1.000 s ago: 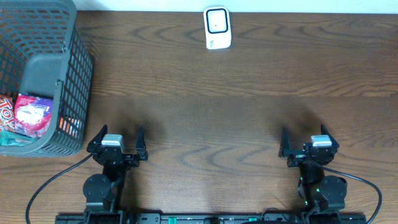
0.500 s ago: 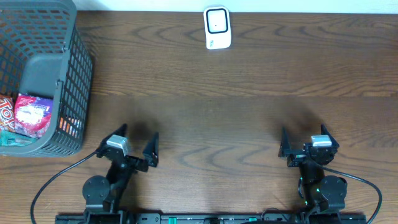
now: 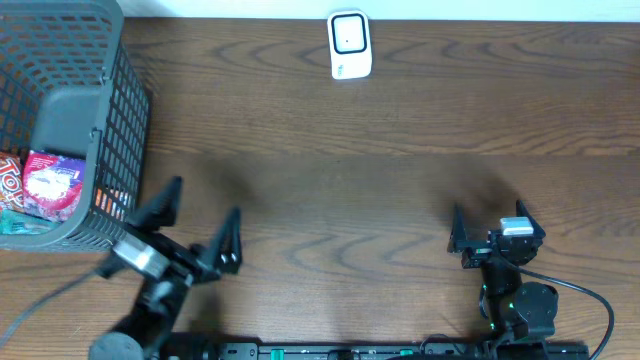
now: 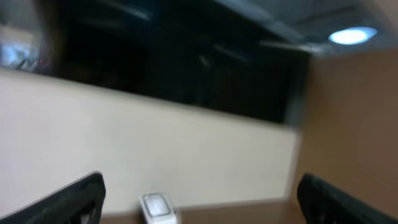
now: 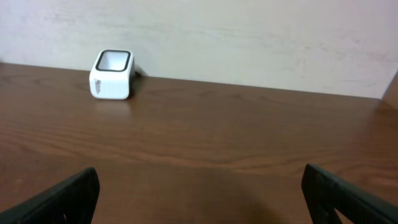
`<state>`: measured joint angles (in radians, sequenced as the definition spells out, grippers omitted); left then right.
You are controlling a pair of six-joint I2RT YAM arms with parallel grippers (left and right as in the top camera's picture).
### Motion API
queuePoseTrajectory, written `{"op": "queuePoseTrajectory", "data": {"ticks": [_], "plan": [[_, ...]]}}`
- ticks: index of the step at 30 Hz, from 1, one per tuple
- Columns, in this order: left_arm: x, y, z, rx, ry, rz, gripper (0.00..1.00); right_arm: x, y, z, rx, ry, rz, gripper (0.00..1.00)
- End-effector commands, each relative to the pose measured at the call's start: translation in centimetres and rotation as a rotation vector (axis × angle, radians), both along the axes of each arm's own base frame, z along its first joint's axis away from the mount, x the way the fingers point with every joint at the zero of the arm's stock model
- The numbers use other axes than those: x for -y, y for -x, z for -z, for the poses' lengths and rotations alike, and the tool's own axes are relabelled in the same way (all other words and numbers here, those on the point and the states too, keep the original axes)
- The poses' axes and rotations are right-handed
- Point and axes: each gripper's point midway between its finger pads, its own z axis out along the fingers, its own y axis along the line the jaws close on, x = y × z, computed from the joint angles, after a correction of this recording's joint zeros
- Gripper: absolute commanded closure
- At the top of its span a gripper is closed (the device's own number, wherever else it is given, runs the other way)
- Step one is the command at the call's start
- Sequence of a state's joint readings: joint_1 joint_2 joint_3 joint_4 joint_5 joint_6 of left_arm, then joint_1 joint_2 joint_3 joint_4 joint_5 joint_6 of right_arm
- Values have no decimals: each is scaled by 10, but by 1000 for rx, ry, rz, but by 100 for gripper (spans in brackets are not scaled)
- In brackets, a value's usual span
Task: Scan the item barcode
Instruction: 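Reach the left gripper into the basket and grasp the pink-purple bag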
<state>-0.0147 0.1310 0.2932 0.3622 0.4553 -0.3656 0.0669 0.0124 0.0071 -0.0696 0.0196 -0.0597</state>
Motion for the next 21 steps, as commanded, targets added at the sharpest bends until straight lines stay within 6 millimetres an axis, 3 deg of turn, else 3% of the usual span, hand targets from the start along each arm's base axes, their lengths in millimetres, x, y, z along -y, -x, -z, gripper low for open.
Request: {"op": "queuePoseTrajectory", "data": {"ticks": [1, 4, 5, 7, 11, 13, 17, 21], "plan": [[-30, -30, -44, -89, -71, -224, 3, 1, 0, 0, 2, 9, 7, 1], [-40, -81, -69, -277, -195, -301, 2, 1, 0, 0, 2, 9, 7, 1], [-57, -106, -81, -380, -198, -372, 3, 1, 0, 0, 2, 9, 7, 1], [-84, -139, -98, -487, -201, -454, 2, 1, 0, 0, 2, 9, 7, 1], [-140, -189, -110, -655, -179, -539, 2, 1, 0, 0, 2, 9, 7, 1], [-156, -206, -106, -718, -164, -514, 2, 1, 0, 0, 2, 9, 7, 1], [-213, -198, -58, -940, -148, -662, 2, 1, 0, 0, 2, 9, 7, 1], [-271, -183, -28, -1060, -96, -828, 2, 1, 0, 0, 2, 9, 7, 1]]}}
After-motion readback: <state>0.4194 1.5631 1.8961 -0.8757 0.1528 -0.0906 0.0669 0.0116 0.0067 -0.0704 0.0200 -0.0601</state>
